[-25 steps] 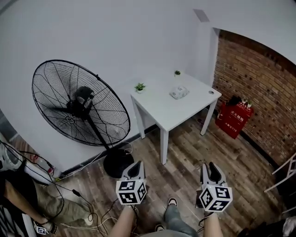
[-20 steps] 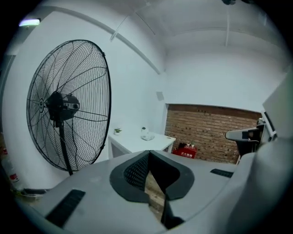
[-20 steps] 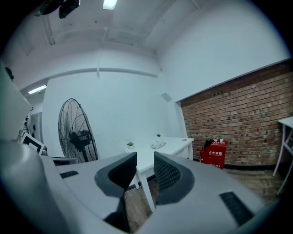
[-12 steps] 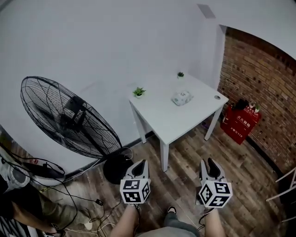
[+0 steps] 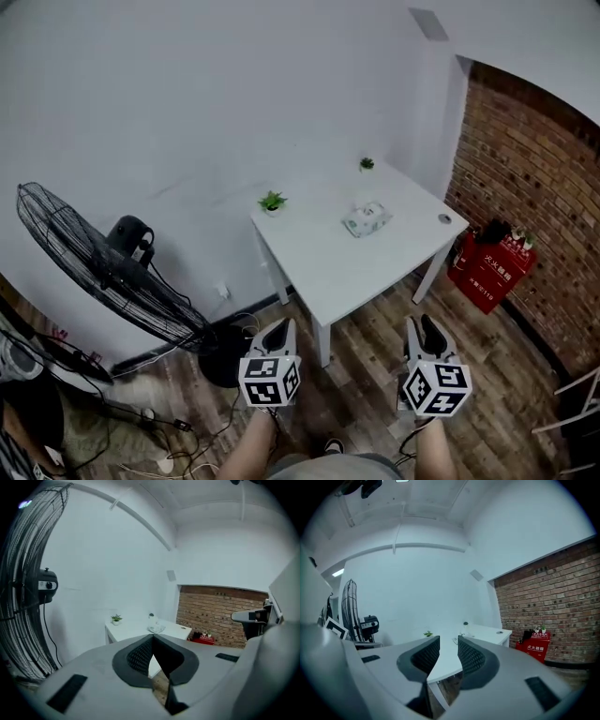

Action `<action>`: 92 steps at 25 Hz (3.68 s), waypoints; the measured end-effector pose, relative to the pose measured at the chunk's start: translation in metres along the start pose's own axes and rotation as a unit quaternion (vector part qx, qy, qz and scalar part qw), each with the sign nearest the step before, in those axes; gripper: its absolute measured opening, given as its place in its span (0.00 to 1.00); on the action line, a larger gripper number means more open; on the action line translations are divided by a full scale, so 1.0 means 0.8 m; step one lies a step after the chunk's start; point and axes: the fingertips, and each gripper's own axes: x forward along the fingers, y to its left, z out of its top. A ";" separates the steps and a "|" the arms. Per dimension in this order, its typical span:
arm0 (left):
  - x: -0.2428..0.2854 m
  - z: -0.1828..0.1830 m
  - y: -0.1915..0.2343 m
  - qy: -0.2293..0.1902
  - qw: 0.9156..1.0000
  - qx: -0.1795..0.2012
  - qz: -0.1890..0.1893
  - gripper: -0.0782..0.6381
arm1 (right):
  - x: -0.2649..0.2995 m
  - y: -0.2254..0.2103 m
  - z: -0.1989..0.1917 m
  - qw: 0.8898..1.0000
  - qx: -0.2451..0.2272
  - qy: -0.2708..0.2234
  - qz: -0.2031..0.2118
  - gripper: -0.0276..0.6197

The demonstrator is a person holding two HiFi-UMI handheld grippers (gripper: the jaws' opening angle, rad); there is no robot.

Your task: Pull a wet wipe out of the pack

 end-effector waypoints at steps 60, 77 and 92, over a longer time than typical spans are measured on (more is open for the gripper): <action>0.531 0.101 0.024 0.006 0.960 -0.126 0.250 0.11 | 0.642 -0.233 0.095 0.955 -0.049 0.128 0.264 0.23; 0.473 0.070 0.039 -0.005 0.930 -0.159 0.331 0.11 | 0.664 -0.181 0.075 0.913 -0.122 0.161 0.355 0.23; 0.457 0.014 0.038 0.024 0.915 -0.178 0.360 0.11 | 0.678 -0.143 0.006 0.842 -0.227 0.219 0.438 0.22</action>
